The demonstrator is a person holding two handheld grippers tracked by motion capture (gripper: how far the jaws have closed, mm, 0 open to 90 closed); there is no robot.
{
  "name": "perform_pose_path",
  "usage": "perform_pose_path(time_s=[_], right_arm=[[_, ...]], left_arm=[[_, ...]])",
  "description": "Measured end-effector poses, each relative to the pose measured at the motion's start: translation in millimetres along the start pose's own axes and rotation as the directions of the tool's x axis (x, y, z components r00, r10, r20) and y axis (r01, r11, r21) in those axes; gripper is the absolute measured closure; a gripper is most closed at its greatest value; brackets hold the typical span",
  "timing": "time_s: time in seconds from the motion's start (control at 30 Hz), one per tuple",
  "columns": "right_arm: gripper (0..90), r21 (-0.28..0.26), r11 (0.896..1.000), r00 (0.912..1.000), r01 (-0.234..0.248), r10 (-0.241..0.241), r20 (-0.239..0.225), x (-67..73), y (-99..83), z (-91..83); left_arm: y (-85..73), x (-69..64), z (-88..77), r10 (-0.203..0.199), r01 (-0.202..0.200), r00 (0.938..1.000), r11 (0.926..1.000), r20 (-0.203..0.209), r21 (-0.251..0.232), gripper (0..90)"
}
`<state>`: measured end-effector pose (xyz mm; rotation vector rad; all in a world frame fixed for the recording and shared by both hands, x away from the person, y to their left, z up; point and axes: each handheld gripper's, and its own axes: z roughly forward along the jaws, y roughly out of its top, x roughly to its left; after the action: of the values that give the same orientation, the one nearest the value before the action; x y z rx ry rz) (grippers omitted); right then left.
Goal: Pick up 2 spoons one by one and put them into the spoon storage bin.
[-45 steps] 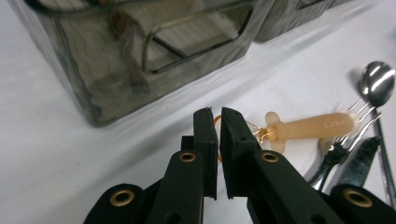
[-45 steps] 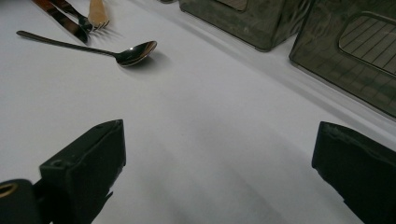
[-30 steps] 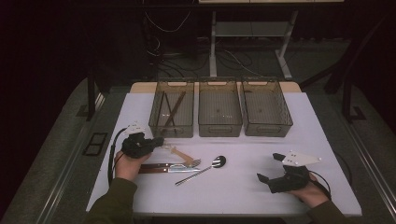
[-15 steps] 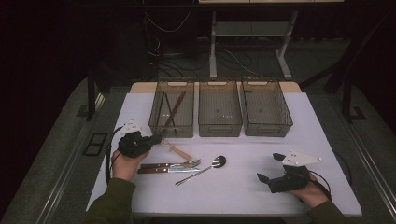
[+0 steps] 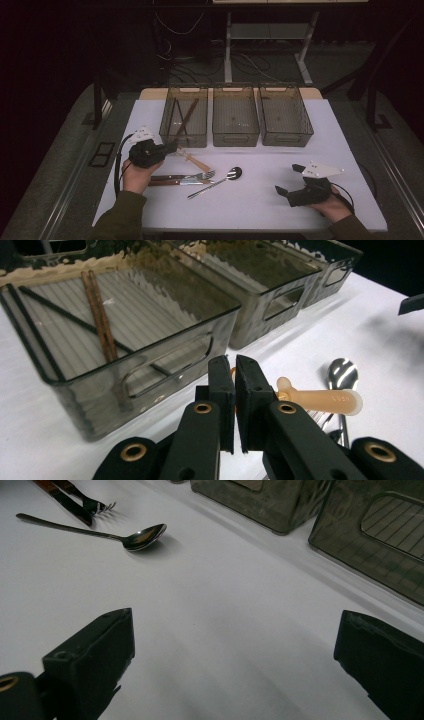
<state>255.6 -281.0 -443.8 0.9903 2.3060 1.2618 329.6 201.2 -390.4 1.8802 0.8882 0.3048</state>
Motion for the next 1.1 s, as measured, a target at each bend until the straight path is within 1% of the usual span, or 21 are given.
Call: perform_pose_path(time_s=[0.03, 0.07, 0.23, 0.3, 0.33, 0.57, 0.87, 0.9, 0.97, 1.0, 1.1], right_arm=[[3.1, -0.003, 1.0, 1.0, 0.005, -0.005, 0.001, -0.3, 0.0, 0.3], [3.1, -0.003, 1.0, 1.0, 0.004, -0.004, 0.001, -0.2, 0.0, 0.2], [3.1, -0.005, 1.0, 1.0, 0.003, -0.003, 0.002, -0.7, 0.1, 0.2], [3.1, -0.005, 1.0, 1.0, 0.005, -0.005, 0.003, -0.8, 0.1, 0.1], [3.1, -0.005, 1.0, 1.0, 0.004, -0.004, 0.004, -0.8, 0.1, 0.1], [3.1, -0.007, 1.0, 1.0, 0.005, -0.005, 0.004, -0.9, 0.1, -0.2], [3.1, -0.01, 1.0, 1.0, -0.003, 0.003, 0.003, -1.6, -0.2, -1.0], [3.1, -0.01, 1.0, 1.0, -0.004, 0.004, 0.002, -1.7, -0.2, -1.1], [3.1, -0.018, 1.0, 0.9999, 0.013, -0.013, 0.006, -2.9, 0.0, -0.3], [3.1, -0.009, 1.0, 1.0, 0.0, 0.0, 0.001, -1.7, -0.1, -0.7], [3.1, -0.01, 1.0, 1.0, 0.0, 0.0, 0.0, -1.1, -0.1, -1.0]], left_arm=[[1.3, -1.0, 0.3, 0.004, -0.004, 1.0, 1.0, 0.002, 0.001, 86.2], [2.3, -2.6, 0.9, 0.001, -0.001, 1.0, 1.0, 0.005, -0.003, 86.3], [9.5, -8.6, 5.3, 0.015, -0.015, 0.9998, 0.9999, 0.016, -0.008, 86.3], [12.1, -10.3, 7.7, 0.013, -0.013, 0.9997, 0.9999, 0.022, -0.011, 86.3], [13.2, -10.5, 8.2, 0.019, -0.019, 0.9995, 0.9998, 0.024, -0.007, 86.3], [24.4, -14.3, 16.0, 0.021, -0.02, 0.9989, 0.9996, 0.041, -0.02, 86.3], [50.2, -23.4, 32.6, 0.05, -0.048, 0.9968, 0.9981, 0.062, -0.04, 86.3], [53.5, -24.5, 34.6, 0.058, -0.055, 0.9961, 0.9976, 0.066, -0.042, 86.2], [61.1, -27.6, 39.1, 0.067, -0.064, 0.9954, 0.9971, 0.069, -0.04, 86.3], [64.2, -28.6, 41.3, 0.07, -0.068, 0.9951, 0.9969, 0.07, -0.041, 86.3], [72.2, -31.1, 47.8, 0.076, -0.073, 0.9944, 0.9964, 0.073, -0.044, 86.3]])
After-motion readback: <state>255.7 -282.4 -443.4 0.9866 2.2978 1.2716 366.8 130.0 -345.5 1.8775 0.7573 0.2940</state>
